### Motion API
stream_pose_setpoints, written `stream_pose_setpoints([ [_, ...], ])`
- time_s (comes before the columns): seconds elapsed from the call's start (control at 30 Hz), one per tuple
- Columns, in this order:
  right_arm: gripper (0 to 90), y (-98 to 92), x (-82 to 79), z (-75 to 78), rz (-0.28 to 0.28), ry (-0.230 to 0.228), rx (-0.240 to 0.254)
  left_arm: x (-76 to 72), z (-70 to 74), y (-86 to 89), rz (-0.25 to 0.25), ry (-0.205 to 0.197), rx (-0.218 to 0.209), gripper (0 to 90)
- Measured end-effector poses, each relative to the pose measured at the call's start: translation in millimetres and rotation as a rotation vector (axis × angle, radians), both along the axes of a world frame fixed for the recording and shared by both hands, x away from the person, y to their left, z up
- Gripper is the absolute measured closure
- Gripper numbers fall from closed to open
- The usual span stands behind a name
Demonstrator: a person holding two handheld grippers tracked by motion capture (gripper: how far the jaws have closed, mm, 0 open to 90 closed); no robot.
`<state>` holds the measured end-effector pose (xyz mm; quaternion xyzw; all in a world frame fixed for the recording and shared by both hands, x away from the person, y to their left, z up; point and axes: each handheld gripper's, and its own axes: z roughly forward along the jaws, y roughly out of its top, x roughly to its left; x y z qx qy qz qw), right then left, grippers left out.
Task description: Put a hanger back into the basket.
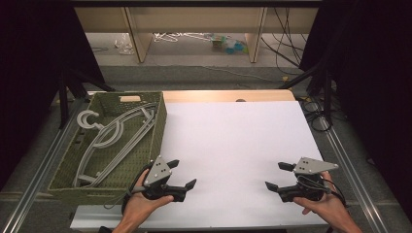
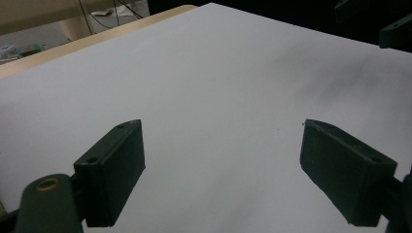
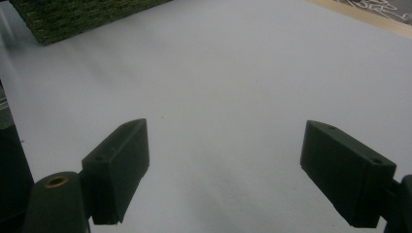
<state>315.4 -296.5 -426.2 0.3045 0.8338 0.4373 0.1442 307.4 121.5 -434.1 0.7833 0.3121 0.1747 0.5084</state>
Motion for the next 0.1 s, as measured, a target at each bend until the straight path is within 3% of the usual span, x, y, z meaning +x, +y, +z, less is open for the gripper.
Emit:
stream_pose_setpoints([
  [0.1,18.6,0.0,0.3,-0.2,0.0,-0.002,0.0,0.2,-0.2,-0.3,0.002,0.0,0.001,16.4],
])
